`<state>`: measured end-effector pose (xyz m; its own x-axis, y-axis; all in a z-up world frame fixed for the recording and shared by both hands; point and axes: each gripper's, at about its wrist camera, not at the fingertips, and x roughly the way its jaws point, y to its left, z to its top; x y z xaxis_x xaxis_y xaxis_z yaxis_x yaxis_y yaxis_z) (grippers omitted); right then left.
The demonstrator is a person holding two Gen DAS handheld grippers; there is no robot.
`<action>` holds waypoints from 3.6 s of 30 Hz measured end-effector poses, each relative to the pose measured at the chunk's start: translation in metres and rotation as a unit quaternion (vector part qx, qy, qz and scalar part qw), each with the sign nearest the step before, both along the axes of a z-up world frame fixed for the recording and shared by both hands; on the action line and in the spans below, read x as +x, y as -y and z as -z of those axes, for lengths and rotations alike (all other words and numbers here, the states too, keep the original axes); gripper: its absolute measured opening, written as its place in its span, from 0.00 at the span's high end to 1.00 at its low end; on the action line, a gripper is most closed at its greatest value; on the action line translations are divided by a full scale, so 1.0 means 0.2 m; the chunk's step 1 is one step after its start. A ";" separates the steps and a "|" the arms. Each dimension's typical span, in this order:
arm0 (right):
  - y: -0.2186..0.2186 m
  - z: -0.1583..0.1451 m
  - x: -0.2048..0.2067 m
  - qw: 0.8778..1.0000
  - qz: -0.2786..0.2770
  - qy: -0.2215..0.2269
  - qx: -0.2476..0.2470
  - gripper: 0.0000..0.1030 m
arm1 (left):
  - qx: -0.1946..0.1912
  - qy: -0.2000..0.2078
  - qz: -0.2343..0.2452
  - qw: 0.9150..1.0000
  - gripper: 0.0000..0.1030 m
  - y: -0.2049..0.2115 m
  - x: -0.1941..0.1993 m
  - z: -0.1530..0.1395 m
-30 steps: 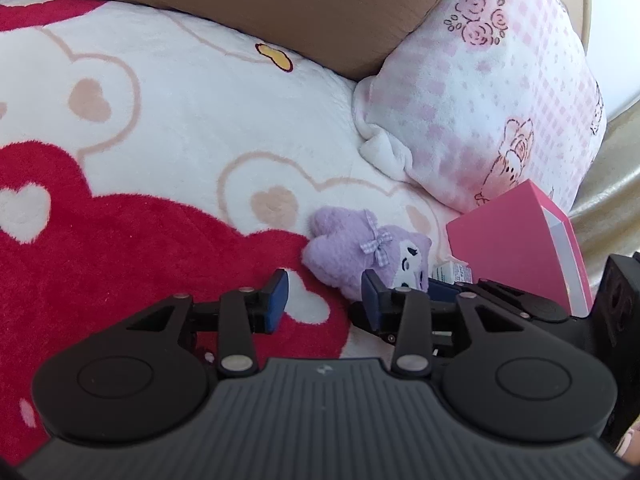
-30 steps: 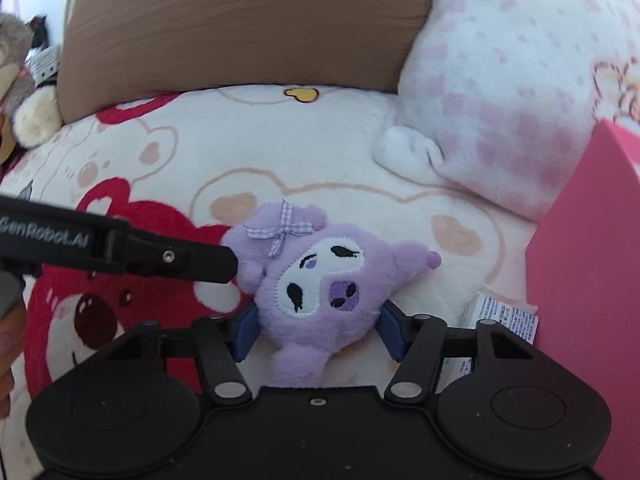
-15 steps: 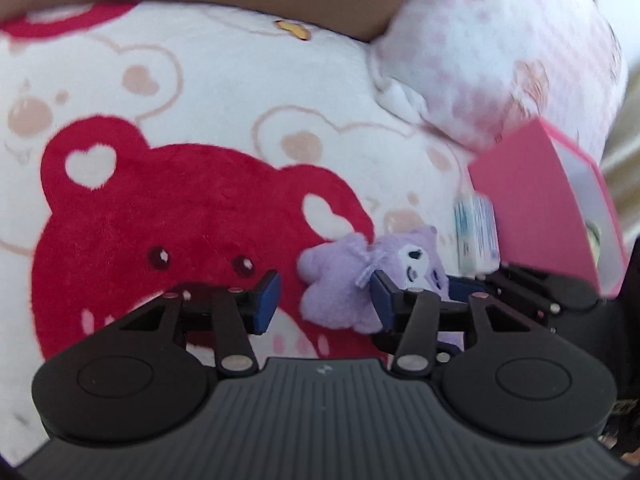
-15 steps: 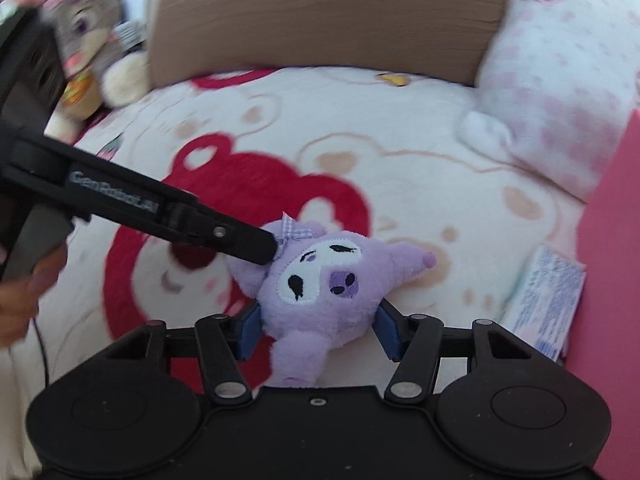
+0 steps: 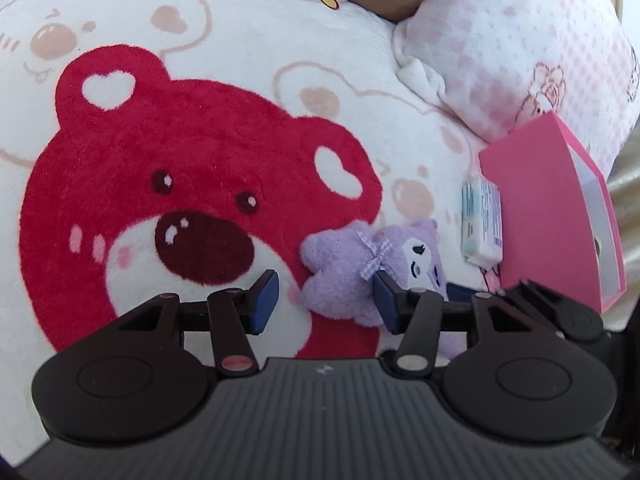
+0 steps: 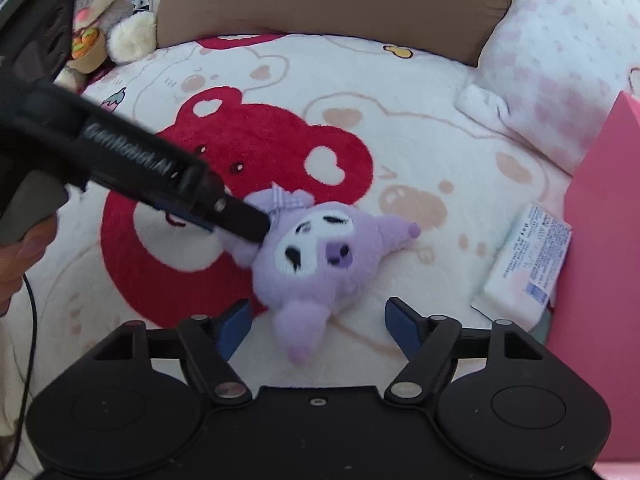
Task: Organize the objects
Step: 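Lift the purple plush toy with the left gripper, then carry the plush toy over the pink box and lower it inside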
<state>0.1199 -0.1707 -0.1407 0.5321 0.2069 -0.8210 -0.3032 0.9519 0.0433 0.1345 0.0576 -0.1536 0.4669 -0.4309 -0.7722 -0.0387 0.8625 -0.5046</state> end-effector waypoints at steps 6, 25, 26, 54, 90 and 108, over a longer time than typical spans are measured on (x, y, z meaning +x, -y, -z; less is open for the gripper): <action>0.06 -0.03 0.01 0.998 0.033 0.005 0.050 0.33 | -0.032 0.012 0.004 0.999 0.55 -0.02 0.00 0.02; 0.13 0.03 0.07 0.981 0.117 -0.066 0.142 0.49 | -0.046 -0.001 0.025 0.999 0.68 0.01 0.00 0.06; 0.12 0.03 0.08 0.982 0.115 -0.065 0.137 0.49 | -0.046 0.002 0.026 0.999 0.68 0.01 0.00 0.06; -0.04 -0.25 -0.16 0.997 0.055 -0.002 0.061 0.50 | 0.001 0.034 0.061 0.998 0.70 0.09 -0.27 -0.33; 0.06 -0.83 -0.60 0.997 0.054 -0.024 0.059 0.50 | 0.103 0.061 0.169 0.978 0.70 0.45 -0.66 -0.99; 0.31 -0.97 -0.66 0.996 0.090 0.023 0.011 0.50 | 0.113 0.099 0.203 0.968 0.71 0.82 -0.57 -1.14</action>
<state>-0.0126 -0.2330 0.0534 0.5991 0.1234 -0.7911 -0.1307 0.9899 0.0554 0.0201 -0.1059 0.0736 0.4439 -0.4397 -0.7808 0.4044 0.8759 -0.2633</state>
